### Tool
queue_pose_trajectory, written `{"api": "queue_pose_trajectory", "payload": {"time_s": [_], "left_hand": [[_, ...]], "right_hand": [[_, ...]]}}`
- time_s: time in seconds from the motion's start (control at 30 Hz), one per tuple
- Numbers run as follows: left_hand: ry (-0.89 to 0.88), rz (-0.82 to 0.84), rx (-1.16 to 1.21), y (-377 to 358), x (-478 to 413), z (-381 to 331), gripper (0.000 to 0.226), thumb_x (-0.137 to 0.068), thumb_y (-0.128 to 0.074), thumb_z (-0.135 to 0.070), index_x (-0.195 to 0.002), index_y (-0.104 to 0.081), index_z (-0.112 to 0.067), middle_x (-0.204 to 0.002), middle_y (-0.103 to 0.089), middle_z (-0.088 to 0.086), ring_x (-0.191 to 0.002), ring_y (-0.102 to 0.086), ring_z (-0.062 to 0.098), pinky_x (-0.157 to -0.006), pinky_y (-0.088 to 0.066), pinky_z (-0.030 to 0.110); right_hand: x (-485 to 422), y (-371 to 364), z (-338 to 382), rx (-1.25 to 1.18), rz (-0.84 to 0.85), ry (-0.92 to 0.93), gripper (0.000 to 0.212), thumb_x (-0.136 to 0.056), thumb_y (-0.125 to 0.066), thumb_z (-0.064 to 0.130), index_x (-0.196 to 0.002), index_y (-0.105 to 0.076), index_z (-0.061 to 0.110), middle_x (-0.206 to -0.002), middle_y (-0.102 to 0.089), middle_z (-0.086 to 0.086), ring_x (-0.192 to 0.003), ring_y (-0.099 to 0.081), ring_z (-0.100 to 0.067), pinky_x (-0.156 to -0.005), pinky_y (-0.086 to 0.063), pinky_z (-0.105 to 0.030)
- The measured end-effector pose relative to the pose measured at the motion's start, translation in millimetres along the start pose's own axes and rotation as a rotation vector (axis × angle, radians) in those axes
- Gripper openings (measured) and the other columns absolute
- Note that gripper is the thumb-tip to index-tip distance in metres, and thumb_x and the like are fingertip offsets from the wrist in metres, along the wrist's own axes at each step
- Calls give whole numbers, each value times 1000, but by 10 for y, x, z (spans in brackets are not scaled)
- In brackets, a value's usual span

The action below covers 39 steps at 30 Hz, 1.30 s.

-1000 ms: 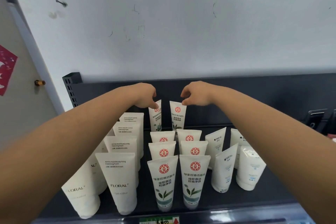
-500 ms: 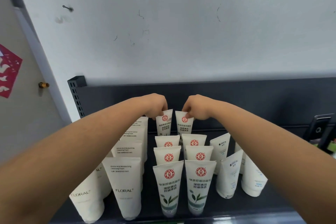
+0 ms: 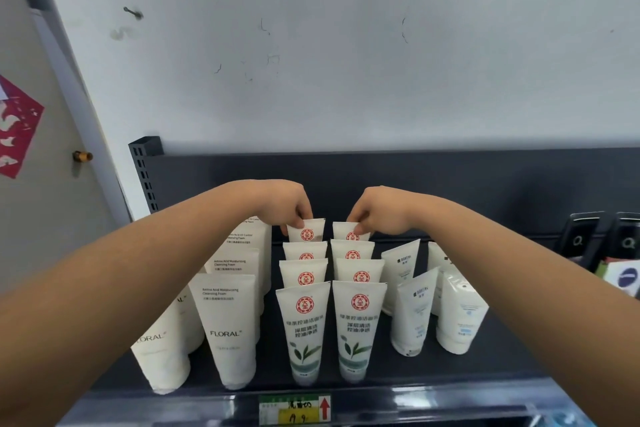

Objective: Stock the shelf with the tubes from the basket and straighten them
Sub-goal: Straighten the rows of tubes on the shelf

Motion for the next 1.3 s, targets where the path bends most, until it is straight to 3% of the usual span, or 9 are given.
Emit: {"api": "queue_pose_trajectory", "payload": {"time_s": [0.13,0.47,0.77,1.17,1.3], "left_hand": [[-3,15,3,4,41,-41,24,-97,-55,-16,-116,-69,-19,-107,-69,-9,-87,-68,6,-88,-49,26],[-27,20,-51,-10,175,-125,25,-97,-56,-18,-118,-69,-17,-113,-68,-6,-101,-62,11,-95,-49,29],[-7,0,-80,-21,176,-228,26,-97,-54,-17,-119,-68,-15,-114,-66,-5,-98,-59,10,-87,-44,23],[27,20,-128,-46,127,-215,26,-96,-55,-21,-118,-66,-16,-110,-66,-3,-98,-61,14,-92,-51,30],[19,44,-127,-46,117,-224,28,-96,-55,-32,-117,-67,-17,-108,-67,-4,-96,-62,14,-91,-51,30]], "right_hand": [[54,-3,20,-22,5,17,23,-93,-63,19,-114,-72,17,-112,-70,5,-95,-62,-12,-87,-47,-26],[172,-4,20,-28,6,7,26,-94,-61,20,-117,-71,17,-116,-69,4,-104,-62,-15,-95,-48,-31],[130,-76,70,-47,-21,4,26,-95,-59,24,-118,-69,18,-117,-67,4,-99,-60,-12,-86,-44,-24],[101,-120,27,-55,12,-35,25,-95,-59,29,-116,-68,19,-114,-67,4,-99,-61,-13,-87,-46,-26],[120,-117,27,-64,21,-33,28,-96,-56,31,-120,-66,19,-117,-66,4,-101,-60,-13,-87,-45,-25]]}}
Point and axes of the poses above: each hand's wrist, its own x-axis away from the middle knuckle, its own y-axis out of the back of the hand, z = x × y, the point moved 2 cm from there along -x, towards the middle knuckle
